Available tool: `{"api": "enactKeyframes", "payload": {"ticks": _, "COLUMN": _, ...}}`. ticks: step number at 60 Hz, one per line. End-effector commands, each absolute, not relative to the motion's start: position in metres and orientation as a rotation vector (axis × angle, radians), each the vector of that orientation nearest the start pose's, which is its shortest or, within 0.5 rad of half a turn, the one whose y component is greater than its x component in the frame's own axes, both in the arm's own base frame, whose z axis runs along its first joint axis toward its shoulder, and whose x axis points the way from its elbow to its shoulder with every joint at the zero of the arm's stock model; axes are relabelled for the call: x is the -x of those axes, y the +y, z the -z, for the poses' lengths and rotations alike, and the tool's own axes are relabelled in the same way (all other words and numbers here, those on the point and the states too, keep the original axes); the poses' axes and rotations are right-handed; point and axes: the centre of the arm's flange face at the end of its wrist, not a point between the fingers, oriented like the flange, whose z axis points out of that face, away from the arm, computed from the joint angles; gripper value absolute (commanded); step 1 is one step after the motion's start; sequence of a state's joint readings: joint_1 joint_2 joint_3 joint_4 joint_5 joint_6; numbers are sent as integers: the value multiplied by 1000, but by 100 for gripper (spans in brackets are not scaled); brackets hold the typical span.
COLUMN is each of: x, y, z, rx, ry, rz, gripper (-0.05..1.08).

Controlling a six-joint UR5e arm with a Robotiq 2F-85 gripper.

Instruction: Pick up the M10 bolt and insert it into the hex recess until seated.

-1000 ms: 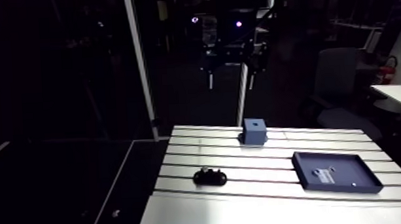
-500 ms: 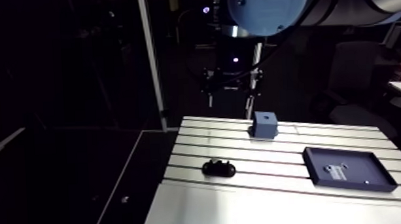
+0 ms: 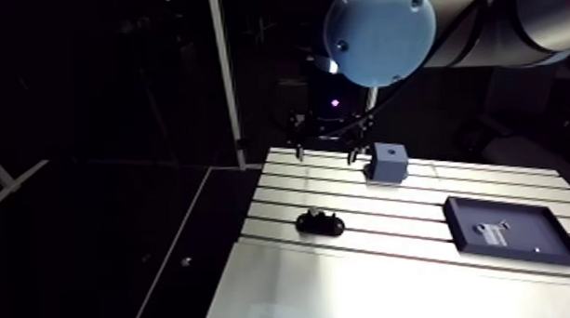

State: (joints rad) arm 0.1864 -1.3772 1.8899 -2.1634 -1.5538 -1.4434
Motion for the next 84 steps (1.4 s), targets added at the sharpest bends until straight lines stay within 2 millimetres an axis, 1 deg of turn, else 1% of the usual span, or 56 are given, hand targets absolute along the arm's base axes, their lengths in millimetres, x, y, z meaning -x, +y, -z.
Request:
{"api": "enactKeyframes", "payload": {"ticks": 1, "x": 494, "y": -236, "z": -282, "rx": 110, "ry": 3195, "rz": 38, "gripper": 9}}
{"api": "enactKeyframes", "payload": {"ticks": 7, "x": 492, "y": -236, "z": -279, "rx": 112, "ry": 3189, "rz": 37, "gripper": 14}}
{"api": "enactKeyframes", "payload": {"ticks": 8, "x": 492, "y": -236, "z": -276, "rx": 112, "ry": 3191, "rz": 37, "gripper": 17}}
{"api": "enactKeyframes", "payload": {"ticks": 11, "x": 493, "y": -236, "z": -274, "rx": 112, "ry": 3195, "rz": 38, "gripper": 19}}
{"api": "enactKeyframes", "payload": {"ticks": 13, "x": 493, "y": -238, "z": -272, "rx": 117, "ry": 3204, "rz": 39, "gripper": 24}}
{"api": "enactKeyframes", "payload": {"ticks": 14, "x": 493, "y": -238, "z": -272, "rx": 117, "ry": 3204, "rz": 39, "gripper": 24}}
{"api": "enactKeyframes", "payload": {"ticks": 15, "x": 493, "y": -238, "z": -272, "rx": 118, "ry": 3207, "rz": 39, "gripper": 27}}
{"api": "enactKeyframes", "payload": {"ticks": 24, "x": 492, "y": -239, "z": -265, "rx": 111, "ry": 3197, "rz": 44, "gripper": 30}}
{"api": "enactKeyframes", "payload": {"ticks": 26, "x": 491, "y": -239, "z": -261, "rx": 91, "ry": 3190, "rz": 40, "gripper": 32}}
{"api": "enactKeyframes", "payload": {"ticks": 32, "x": 491, "y": -239, "z": -257, "rx": 87, "ry": 3190, "rz": 38, "gripper": 36}}
{"api": "enactKeyframes", "payload": {"ticks": 36, "x": 490, "y": -240, "z": -253, "rx": 89, "ry": 3184, "rz": 36, "gripper": 36}}
{"api": "enactKeyframes", "payload": {"ticks": 56, "x": 487, "y": -246, "z": -247, "rx": 106, "ry": 3172, "rz": 28, "gripper": 39}}
{"api": "enactKeyframes", "payload": {"ticks": 70, "x": 483, "y": -245, "z": -233, "rx": 108, "ry": 3162, "rz": 25, "gripper": 41}}
{"api": "enactKeyframes", "payload": {"ticks": 84, "x": 482, "y": -245, "z": -225, "rx": 110, "ry": 3165, "rz": 26, "gripper": 42}}
